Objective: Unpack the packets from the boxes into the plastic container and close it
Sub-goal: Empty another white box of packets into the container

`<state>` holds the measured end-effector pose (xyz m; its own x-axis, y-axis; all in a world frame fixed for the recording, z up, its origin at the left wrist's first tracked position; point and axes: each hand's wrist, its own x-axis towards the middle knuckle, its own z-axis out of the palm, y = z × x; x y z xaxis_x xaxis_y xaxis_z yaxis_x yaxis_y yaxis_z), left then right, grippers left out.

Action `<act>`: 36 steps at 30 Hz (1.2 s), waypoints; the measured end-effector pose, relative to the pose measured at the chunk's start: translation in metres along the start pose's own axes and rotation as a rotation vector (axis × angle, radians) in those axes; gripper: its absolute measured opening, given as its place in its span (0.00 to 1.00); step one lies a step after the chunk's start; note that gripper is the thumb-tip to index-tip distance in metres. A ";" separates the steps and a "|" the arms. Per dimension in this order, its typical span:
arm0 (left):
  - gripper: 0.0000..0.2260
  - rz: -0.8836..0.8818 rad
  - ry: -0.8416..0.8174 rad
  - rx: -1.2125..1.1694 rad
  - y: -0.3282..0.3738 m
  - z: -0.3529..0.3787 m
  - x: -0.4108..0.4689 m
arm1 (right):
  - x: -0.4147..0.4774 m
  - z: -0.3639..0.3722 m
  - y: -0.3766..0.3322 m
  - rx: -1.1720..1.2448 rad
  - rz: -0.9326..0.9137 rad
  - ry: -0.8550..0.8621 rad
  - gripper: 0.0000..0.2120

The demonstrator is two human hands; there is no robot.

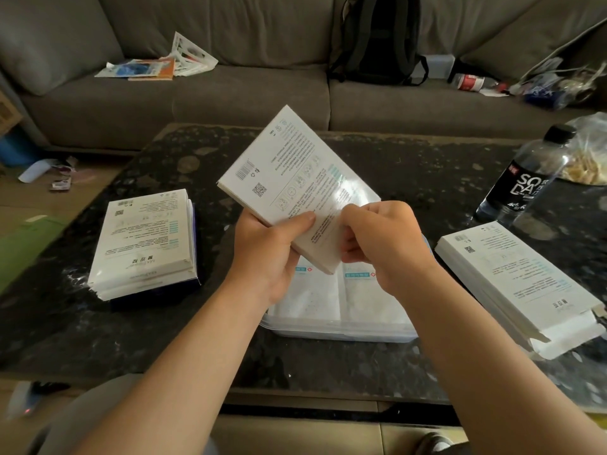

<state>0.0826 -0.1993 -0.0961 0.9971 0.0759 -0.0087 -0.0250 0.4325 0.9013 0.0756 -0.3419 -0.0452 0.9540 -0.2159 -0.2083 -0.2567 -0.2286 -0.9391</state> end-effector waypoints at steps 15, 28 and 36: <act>0.24 -0.084 0.048 -0.278 0.016 -0.013 0.008 | 0.002 -0.021 -0.007 0.349 0.140 -0.033 0.11; 0.18 -0.119 0.064 -0.342 0.018 -0.012 0.007 | 0.007 -0.032 0.004 0.399 0.111 -0.052 0.05; 0.23 -0.116 -0.004 -0.275 0.018 -0.010 0.005 | 0.008 -0.023 0.000 0.269 0.030 -0.018 0.19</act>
<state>0.0863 -0.1823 -0.0843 0.9947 0.0083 -0.1024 0.0710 0.6654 0.7431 0.0793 -0.3651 -0.0402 0.9500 -0.2008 -0.2393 -0.2365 0.0381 -0.9709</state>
